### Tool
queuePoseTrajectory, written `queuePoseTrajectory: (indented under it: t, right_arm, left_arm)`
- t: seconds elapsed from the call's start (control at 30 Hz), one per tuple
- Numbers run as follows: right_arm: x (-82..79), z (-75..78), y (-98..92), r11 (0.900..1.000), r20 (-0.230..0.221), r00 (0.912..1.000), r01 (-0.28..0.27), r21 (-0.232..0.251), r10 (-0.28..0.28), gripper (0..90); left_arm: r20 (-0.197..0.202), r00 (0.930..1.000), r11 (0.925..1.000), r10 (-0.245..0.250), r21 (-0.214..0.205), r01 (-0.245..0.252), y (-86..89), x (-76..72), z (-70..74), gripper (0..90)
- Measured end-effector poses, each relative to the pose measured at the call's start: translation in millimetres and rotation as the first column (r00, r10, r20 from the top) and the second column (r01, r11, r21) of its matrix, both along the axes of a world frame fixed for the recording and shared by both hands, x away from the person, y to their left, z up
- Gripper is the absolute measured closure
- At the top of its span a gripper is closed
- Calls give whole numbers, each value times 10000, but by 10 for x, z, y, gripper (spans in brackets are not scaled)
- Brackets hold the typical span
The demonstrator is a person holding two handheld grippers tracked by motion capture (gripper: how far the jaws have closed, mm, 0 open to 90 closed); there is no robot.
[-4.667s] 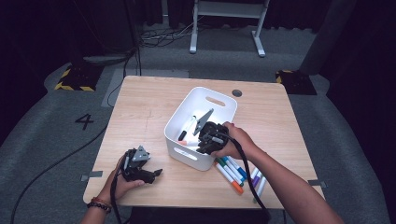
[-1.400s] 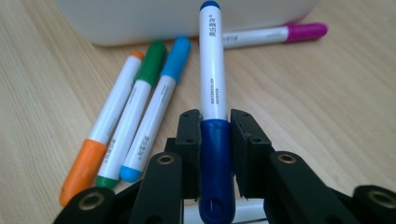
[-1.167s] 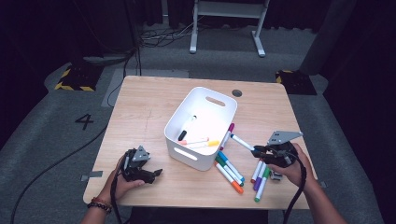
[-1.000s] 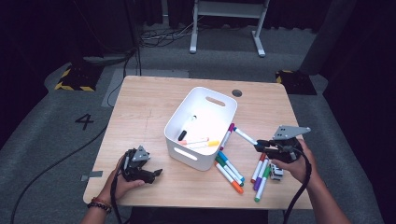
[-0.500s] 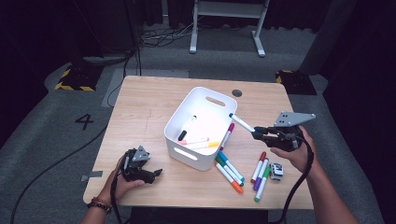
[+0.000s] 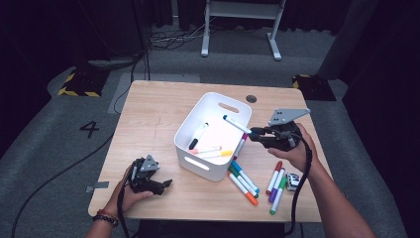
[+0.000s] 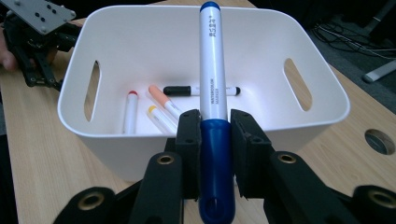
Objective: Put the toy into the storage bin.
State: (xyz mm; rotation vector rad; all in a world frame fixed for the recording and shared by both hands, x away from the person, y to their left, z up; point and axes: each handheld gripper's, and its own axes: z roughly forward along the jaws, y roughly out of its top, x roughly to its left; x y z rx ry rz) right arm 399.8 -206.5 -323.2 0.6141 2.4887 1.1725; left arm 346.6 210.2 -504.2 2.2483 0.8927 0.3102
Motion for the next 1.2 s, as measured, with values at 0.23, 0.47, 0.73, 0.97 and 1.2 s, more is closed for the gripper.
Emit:
queuePoseTrajectory:
  t: [0.23,0.47,0.73,0.97,1.2]
  right_arm:
    - [67,19,305,9983,-138,9988,-472,-332,468,747]
    - [146,-38,608,9923,-384,9954,-912,-840,883,748]
    - [193,-169,901,9819,-857,9893,-1289,-1390,1177,747]
    - [206,-288,1106,9721,-1127,9839,-1572,-1739,1390,747]
    - [205,-358,1229,9584,-1342,9810,-1681,-2307,1398,747]
  left_arm:
    - [-8,10000,10000,4,7,-4,0,-1,1,144]
    - [-1,10000,10000,4,-2,-4,0,0,0,144]
    - [-1,10000,10000,3,-1,-3,0,0,0,144]
    - [-1,10000,10000,2,-3,-2,0,0,0,144]
    - [1,10000,10000,-2,5,2,0,0,0,144]
